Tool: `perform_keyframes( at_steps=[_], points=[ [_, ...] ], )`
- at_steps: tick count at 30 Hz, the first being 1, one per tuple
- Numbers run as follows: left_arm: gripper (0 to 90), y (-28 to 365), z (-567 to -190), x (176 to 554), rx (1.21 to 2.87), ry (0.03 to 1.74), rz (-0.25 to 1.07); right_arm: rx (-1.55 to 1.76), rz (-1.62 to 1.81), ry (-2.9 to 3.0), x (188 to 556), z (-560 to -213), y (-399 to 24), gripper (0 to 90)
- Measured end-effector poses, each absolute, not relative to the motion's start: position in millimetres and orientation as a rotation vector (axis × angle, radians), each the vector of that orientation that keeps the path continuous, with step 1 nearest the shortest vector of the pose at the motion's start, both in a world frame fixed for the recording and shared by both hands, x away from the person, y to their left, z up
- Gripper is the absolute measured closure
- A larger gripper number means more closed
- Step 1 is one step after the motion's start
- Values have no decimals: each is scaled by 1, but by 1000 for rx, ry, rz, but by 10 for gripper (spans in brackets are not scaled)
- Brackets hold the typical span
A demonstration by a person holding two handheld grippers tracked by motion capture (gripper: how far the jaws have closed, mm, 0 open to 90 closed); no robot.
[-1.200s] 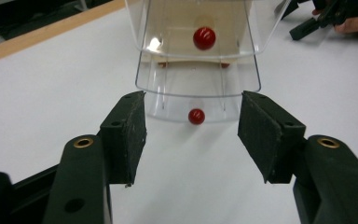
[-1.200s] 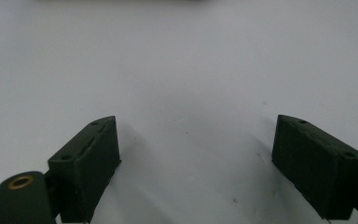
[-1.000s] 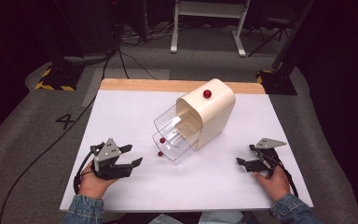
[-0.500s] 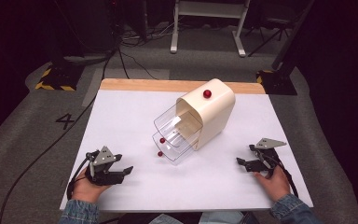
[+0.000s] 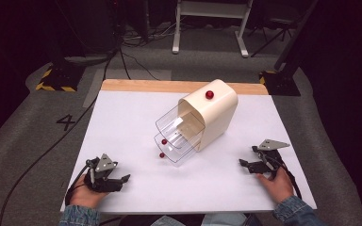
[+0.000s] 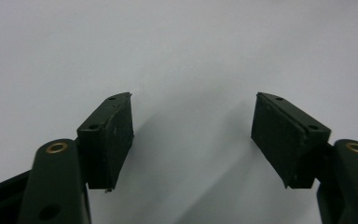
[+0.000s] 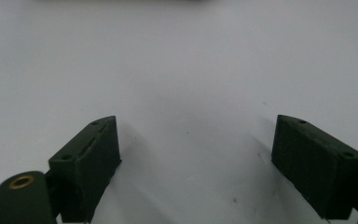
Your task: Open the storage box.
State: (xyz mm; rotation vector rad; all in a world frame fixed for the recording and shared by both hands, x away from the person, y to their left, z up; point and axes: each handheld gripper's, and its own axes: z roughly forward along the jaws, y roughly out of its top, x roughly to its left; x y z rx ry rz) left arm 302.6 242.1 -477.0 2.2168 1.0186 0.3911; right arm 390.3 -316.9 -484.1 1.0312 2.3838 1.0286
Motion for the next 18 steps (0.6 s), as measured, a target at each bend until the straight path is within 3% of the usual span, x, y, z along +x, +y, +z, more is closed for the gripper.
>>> perform_keyframes(
  at_steps=[6,18],
  points=[
    [220,245,-481,303,2192,1032,394,1030,1028,2383,390,-484,-317,153],
    [214,244,-482,303,2194,1028,396,1030,1028,2384,390,-484,-317,154]
  ],
)
